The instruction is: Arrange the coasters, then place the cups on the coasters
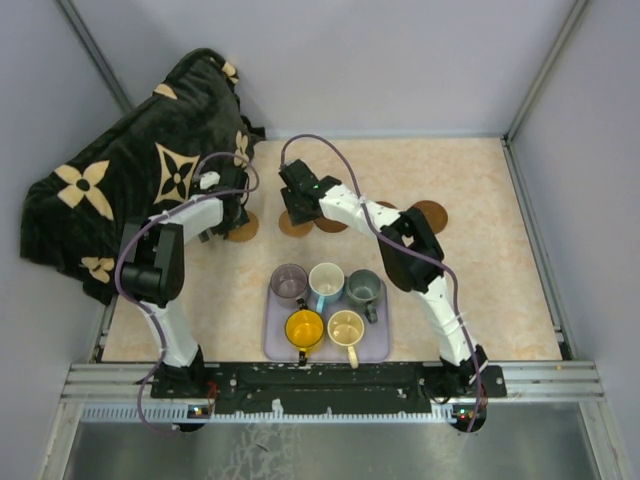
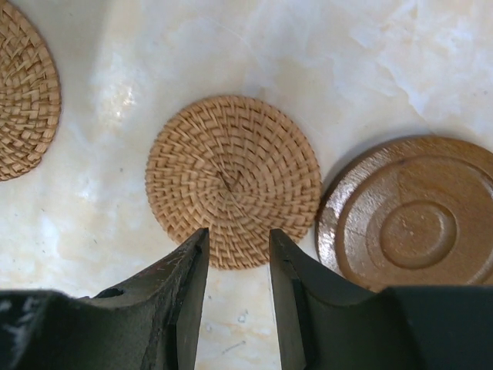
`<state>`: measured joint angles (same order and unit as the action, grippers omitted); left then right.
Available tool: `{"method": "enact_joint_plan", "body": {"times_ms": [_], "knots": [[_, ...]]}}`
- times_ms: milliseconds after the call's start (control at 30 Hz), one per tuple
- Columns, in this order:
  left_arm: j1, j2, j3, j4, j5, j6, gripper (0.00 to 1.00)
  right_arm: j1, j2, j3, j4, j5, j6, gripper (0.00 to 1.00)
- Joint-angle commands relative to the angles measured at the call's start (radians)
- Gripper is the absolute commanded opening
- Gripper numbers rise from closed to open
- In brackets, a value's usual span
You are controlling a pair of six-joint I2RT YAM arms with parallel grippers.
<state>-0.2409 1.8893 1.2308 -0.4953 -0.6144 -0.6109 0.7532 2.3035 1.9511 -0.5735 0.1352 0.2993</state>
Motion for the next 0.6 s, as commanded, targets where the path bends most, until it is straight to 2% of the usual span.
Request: {"method": "enact_joint_plan", "body": {"times_ms": [0, 567], "knots": [[0.032, 0.045, -0.052, -0.09, 0.001, 0.026, 0.99, 0.02, 0.045, 0.106, -0.035, -0.017, 0.001, 0.38], [0.031, 0.061, -0.045, -0.042, 0.105, 0.071, 0.99, 0.02, 0.165, 0.196, -0.059, -0.022, 0.014, 0.4]]}}
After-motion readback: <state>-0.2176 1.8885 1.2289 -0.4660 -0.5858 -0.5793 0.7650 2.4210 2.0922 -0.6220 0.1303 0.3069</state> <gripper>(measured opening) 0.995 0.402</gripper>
